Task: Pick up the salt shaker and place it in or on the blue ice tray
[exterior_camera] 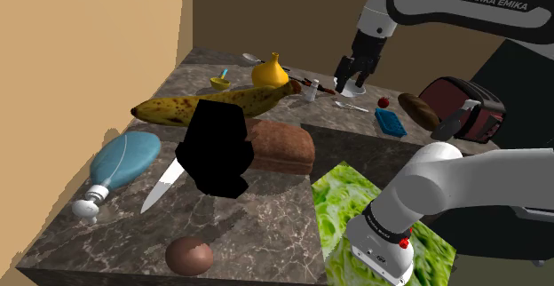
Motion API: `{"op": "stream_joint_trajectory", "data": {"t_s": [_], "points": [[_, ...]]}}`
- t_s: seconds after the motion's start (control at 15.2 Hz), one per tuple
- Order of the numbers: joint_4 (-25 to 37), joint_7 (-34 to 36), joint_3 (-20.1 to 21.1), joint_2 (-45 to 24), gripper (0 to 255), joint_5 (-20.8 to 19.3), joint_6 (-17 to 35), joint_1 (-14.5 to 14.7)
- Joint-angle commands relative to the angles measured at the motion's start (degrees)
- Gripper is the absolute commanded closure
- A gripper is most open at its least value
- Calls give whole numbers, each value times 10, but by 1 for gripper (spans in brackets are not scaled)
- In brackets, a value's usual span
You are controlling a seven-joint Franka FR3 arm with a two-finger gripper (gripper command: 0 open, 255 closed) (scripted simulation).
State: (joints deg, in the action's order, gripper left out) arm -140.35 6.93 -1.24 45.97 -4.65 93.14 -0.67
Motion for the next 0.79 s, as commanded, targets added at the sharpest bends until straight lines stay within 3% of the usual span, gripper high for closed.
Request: {"op": "stream_joint_trajectory", "data": {"t_s": [0.0, 0.73], "points": [[0, 0, 0, 0, 0, 0, 0, 0], [105, -90, -105, -221, 0, -15, 106, -28]]}}
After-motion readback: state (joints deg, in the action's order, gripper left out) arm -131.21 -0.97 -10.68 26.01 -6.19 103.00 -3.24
